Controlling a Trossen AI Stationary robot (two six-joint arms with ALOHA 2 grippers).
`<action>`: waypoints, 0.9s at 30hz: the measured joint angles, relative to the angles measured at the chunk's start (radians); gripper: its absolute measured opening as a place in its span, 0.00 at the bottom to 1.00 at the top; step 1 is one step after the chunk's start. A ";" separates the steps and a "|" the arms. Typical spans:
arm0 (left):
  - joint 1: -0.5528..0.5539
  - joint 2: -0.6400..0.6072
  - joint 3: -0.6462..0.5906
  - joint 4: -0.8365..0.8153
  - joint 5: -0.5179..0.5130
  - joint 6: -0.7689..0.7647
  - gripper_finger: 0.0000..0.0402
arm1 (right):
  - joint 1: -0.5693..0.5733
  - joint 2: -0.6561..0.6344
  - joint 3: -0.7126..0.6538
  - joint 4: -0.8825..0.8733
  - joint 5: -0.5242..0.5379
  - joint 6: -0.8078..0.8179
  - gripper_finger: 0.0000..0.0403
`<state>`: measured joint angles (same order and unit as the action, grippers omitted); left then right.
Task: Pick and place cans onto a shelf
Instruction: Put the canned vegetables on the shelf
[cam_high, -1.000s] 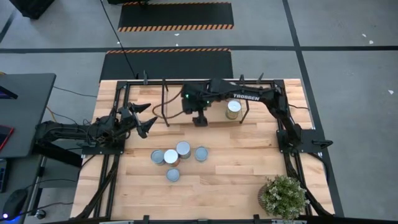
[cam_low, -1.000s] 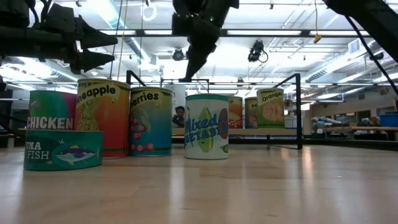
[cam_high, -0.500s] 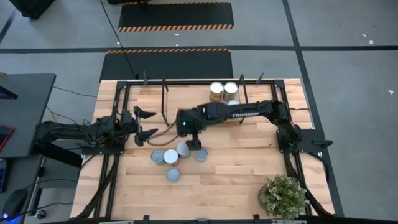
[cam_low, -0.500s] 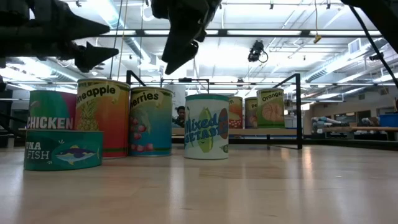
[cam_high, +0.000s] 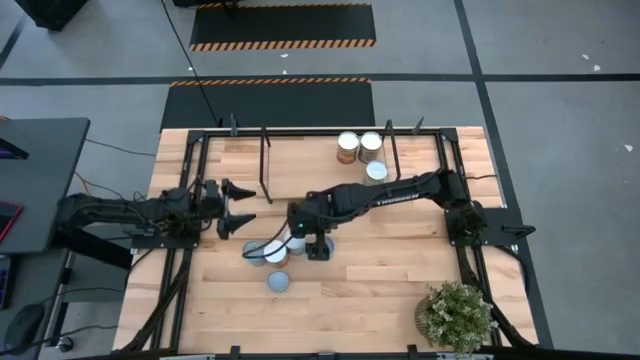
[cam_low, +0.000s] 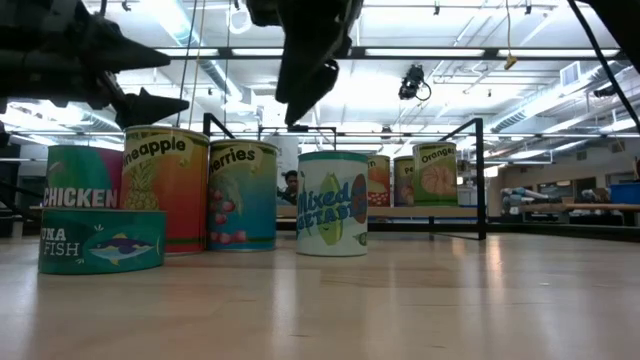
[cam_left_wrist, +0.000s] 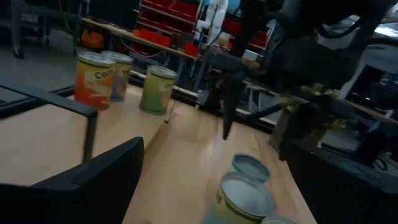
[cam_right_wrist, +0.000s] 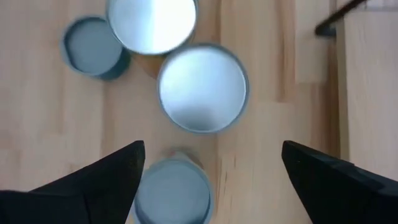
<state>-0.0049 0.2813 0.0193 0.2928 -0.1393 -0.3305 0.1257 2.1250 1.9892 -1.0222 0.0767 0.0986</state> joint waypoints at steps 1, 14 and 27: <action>-0.007 0.000 0.000 0.000 0.000 -0.001 0.98 | 0.004 0.000 -0.011 -0.001 0.010 0.015 0.96; -0.035 0.000 0.000 0.008 -0.006 -0.007 0.98 | 0.024 0.001 -0.128 0.069 0.028 0.117 0.96; -0.035 0.000 0.000 0.010 -0.017 -0.006 0.98 | 0.061 0.001 -0.129 0.079 0.088 0.333 0.96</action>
<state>-0.0399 0.2813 0.0193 0.3023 -0.1562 -0.3370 0.1872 2.1262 1.8606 -0.9436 0.1642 0.4313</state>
